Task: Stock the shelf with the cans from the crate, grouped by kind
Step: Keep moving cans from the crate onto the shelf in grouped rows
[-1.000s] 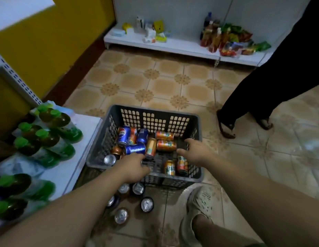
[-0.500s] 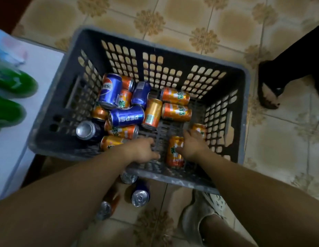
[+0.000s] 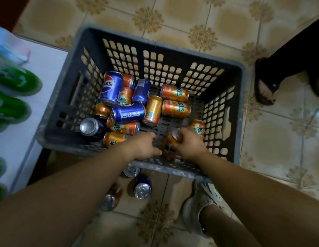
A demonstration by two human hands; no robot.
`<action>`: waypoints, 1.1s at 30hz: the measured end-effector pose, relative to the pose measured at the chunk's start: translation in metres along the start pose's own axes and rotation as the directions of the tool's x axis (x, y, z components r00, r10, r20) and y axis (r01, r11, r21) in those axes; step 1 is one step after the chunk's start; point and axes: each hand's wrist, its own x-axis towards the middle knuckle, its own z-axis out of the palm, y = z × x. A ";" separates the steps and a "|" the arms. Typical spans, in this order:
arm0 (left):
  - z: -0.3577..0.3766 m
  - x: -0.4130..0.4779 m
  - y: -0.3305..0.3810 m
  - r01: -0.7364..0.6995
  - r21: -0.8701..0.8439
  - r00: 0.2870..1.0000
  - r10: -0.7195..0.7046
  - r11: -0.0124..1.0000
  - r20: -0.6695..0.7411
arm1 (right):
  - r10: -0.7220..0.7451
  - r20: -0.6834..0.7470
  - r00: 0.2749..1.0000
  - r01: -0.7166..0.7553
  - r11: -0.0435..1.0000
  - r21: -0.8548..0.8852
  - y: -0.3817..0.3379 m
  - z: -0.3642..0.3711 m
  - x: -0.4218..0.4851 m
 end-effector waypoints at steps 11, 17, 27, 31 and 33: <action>-0.046 -0.167 0.043 -0.429 -0.473 0.877 0.228 0.770 -0.424 | 0.058 -0.415 0.908 0.304 0.591 0.747 -0.116 -0.138 -0.153; -0.083 -0.304 0.058 -0.639 -0.421 0.694 0.247 0.644 -0.677 | 0.029 -0.553 0.833 0.508 0.360 0.783 -0.197 -0.176 -0.253; -0.073 -0.517 -0.001 -0.718 -0.301 0.497 0.159 0.627 -0.853 | -0.402 -0.572 0.715 0.696 0.334 0.635 -0.333 -0.191 -0.412; -0.063 -0.597 -0.052 -0.695 -0.251 0.355 0.018 0.674 -0.935 | -0.576 -0.528 0.624 0.761 0.296 0.577 -0.398 -0.171 -0.466; -0.049 -0.632 -0.078 -0.677 -0.253 0.291 -0.064 0.691 -0.954 | -0.654 -0.488 0.578 0.779 0.266 0.567 -0.428 -0.152 -0.491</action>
